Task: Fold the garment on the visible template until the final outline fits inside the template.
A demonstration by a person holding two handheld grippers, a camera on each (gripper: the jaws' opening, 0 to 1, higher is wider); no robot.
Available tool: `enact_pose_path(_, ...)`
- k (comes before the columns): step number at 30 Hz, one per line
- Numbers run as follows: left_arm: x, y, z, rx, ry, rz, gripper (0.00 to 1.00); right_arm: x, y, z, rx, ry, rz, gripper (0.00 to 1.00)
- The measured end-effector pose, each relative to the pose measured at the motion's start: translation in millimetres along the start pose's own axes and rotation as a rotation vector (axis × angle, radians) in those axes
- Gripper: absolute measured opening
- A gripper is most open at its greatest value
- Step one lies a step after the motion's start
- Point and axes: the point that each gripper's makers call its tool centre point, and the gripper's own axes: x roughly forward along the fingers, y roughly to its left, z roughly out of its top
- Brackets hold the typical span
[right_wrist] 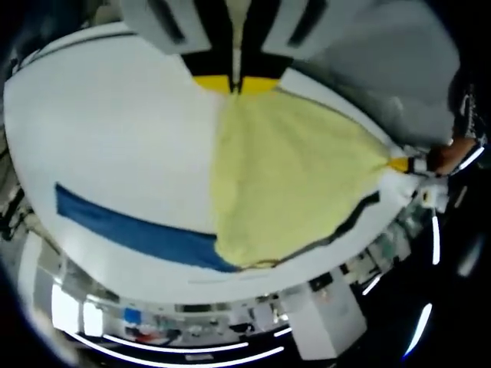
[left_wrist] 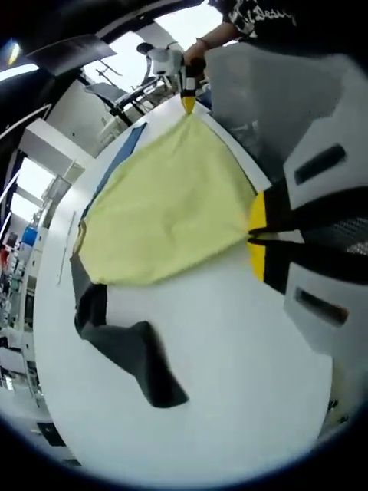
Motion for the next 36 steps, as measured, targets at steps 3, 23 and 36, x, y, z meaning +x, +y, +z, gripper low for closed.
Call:
enact_pose_path(3,1,-2.8,-4.0,0.033,0.025,0.018,0.0,1,0,-2.4,-0.009,0.011,-0.003,0.0)
enact_pose_path(23,-2,-10.9,14.9,0.166,-0.098,0.017,0.41,-2,-2,4.9,0.023,-0.044,0.043,0.43)
enact_pose_path(36,-9,-2.0,44.4,0.233,-0.272,0.081,0.88,-12,-22,25.0,0.022,-0.134,-0.002,0.86)
